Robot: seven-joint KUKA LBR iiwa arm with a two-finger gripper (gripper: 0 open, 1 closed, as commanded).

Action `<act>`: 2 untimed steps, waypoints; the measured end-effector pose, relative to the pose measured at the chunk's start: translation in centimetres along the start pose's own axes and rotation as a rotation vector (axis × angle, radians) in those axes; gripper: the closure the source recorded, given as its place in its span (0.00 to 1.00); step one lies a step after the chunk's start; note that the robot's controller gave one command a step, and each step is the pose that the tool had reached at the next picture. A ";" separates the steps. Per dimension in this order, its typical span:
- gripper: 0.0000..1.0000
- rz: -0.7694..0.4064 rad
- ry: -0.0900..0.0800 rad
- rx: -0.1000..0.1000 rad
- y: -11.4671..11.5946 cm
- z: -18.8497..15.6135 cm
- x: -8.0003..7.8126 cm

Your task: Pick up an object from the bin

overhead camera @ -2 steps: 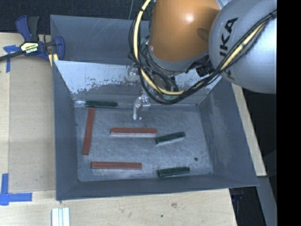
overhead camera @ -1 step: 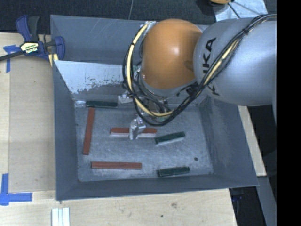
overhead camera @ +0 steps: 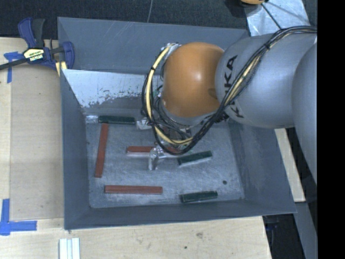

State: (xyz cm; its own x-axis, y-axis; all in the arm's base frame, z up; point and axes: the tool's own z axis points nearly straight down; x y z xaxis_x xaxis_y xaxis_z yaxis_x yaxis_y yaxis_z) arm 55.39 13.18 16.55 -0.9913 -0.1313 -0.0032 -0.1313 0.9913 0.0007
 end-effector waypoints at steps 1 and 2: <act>1.00 -0.164 -0.001 0.000 -5.5 7.7 -4.1; 1.00 -0.163 -0.001 0.000 -5.5 7.7 -4.1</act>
Offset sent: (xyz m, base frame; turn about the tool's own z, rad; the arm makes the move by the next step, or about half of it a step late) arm 0.0000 0.0000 0.0000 0.0000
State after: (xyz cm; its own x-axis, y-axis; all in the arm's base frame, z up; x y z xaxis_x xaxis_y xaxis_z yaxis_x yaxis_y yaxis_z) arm 60.24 8.25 8.85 -0.9568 -0.2909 -0.0039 -0.2909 0.9568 0.0001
